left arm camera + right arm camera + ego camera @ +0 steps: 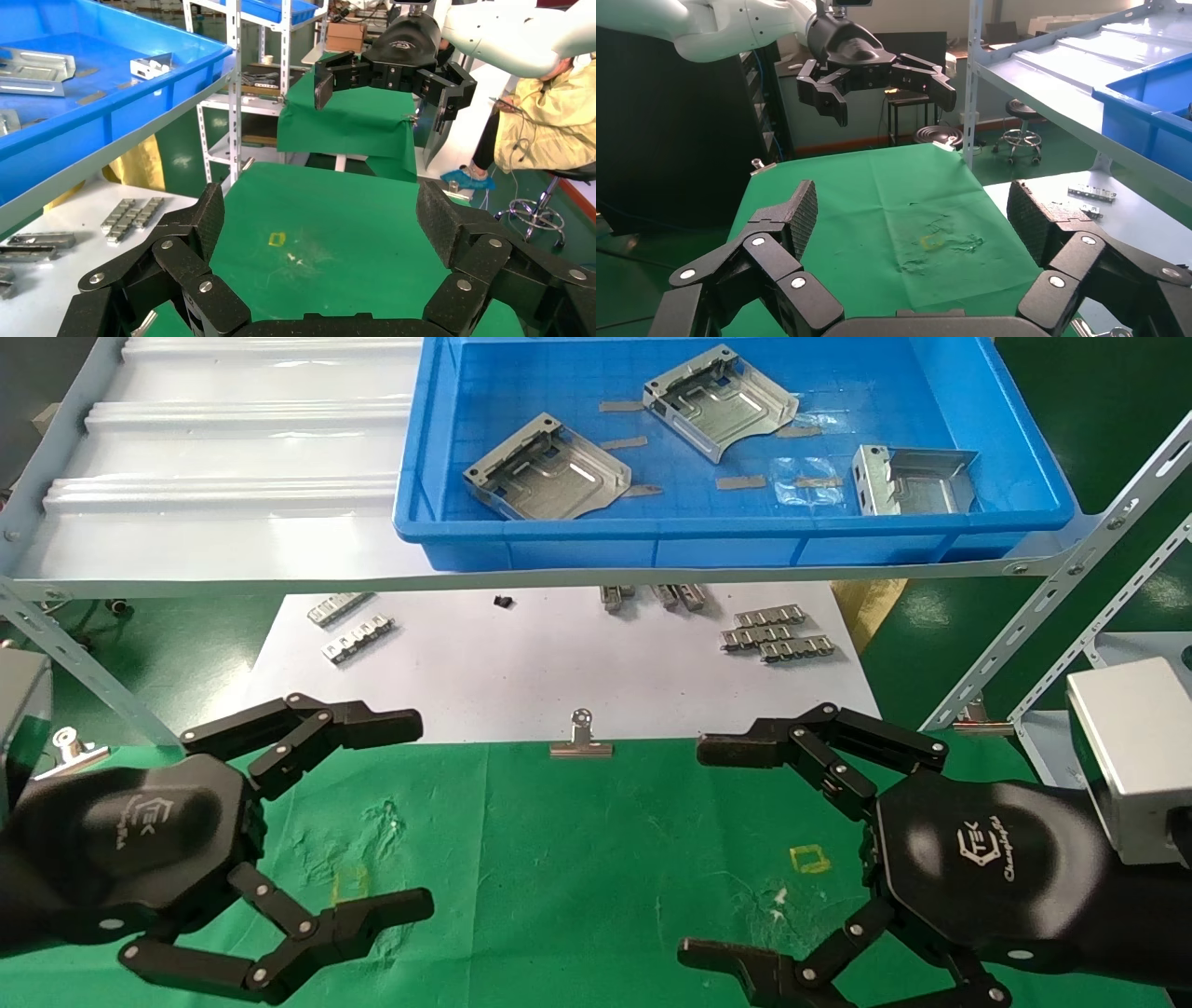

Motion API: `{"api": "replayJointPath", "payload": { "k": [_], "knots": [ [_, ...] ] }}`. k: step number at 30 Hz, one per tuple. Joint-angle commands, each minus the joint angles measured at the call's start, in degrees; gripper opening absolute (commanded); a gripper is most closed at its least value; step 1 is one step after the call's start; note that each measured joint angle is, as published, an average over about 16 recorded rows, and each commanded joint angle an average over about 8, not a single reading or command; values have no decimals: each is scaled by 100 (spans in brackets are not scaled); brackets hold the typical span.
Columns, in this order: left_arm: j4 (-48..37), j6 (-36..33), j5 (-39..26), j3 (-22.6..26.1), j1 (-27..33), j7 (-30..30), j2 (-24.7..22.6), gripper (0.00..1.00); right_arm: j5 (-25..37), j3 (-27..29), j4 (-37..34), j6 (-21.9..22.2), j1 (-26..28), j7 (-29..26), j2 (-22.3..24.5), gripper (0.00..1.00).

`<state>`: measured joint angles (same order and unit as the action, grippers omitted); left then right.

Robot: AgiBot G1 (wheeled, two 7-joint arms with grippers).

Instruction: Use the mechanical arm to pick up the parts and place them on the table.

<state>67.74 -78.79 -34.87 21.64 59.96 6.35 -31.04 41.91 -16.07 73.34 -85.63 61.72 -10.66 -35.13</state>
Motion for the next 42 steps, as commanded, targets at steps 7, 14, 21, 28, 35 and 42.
{"api": "replayJointPath", "payload": {
  "k": [7, 14, 21, 28, 35, 42],
  "knots": [
    [0, 0, 0, 0, 0, 0, 0, 100, 0, 0, 0, 0, 0, 0, 0, 100],
    [0, 0, 0, 0, 0, 0, 0, 100, 0, 0, 0, 0, 0, 0, 0, 100],
    [0, 0, 0, 0, 0, 0, 0, 100, 0, 0, 0, 0, 0, 0, 0, 100],
    [0, 0, 0, 0, 0, 0, 0, 100, 0, 0, 0, 0, 0, 0, 0, 100],
    [0, 0, 0, 0, 0, 0, 0, 30, 0, 0, 0, 0, 0, 0, 0, 100],
    [0, 0, 0, 0, 0, 0, 0, 0, 0, 0, 0, 0, 0, 0, 0, 100]
  ]
}}
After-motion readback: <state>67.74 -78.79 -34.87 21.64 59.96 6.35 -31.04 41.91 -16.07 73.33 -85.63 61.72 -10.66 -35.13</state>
